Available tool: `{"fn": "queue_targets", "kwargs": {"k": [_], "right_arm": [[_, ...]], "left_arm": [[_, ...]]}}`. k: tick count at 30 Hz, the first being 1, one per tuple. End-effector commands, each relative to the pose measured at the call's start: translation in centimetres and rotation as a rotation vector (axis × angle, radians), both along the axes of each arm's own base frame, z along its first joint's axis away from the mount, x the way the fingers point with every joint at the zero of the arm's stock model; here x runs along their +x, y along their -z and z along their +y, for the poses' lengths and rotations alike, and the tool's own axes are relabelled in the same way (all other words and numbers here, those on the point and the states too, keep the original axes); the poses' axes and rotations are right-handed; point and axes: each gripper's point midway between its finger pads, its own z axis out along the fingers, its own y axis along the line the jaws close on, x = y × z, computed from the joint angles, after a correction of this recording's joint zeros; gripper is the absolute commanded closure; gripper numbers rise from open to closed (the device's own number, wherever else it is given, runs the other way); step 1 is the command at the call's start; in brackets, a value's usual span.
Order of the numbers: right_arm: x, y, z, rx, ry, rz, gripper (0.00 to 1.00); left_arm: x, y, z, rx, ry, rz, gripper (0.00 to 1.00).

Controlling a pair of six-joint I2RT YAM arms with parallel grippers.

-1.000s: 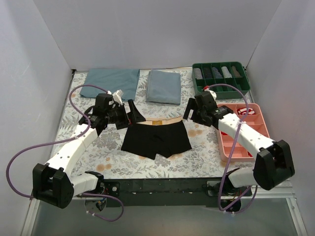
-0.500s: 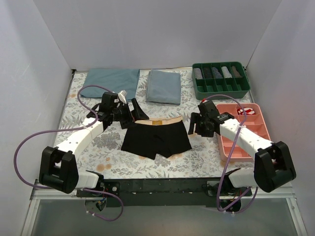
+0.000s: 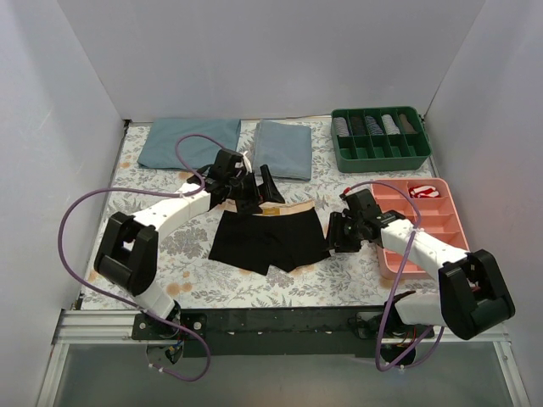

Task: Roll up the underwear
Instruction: Fold the underwear at the center of the board.

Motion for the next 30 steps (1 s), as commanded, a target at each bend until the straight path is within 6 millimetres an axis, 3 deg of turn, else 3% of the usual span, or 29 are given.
{"fn": "queue_targets", "kwargs": {"k": [1, 4, 16, 18, 19, 25, 28, 30], "right_arm": [[0.5, -0.5, 0.5, 0.056, -0.011, -0.053, 0.48], [0.4, 0.2, 0.3, 0.06, 0.005, -0.04, 0.54], [0.1, 2.6, 0.6, 0.12, 0.037, 0.021, 0.63], [-0.1, 2.9, 0.5, 0.117, 0.041, 0.025, 0.67], [-0.2, 3.0, 0.3, 0.114, 0.047, 0.028, 0.75], [-1.7, 3.6, -0.1, 0.117, 0.057, 0.059, 0.99], [-2.3, 3.5, -0.1, 0.138, 0.067, 0.054, 0.99], [-3.1, 3.8, -0.3, 0.145, 0.068, 0.065, 0.99]], "left_arm": [[1.0, -1.4, -1.3, 0.012, -0.014, -0.03, 0.08], [1.2, -1.3, -2.0, 0.015, -0.005, -0.029, 0.08], [2.2, -0.3, -3.5, 0.056, 0.038, -0.014, 0.08], [2.3, -0.3, -3.5, 0.054, 0.04, -0.016, 0.08], [2.3, -0.1, -3.5, 0.056, 0.042, -0.011, 0.08], [2.3, 0.0, -3.5, 0.058, 0.048, -0.011, 0.09], [2.8, -0.3, -4.2, 0.046, 0.058, -0.014, 0.11], [2.9, 0.6, -5.2, 0.054, 0.073, 0.013, 0.15]]}}
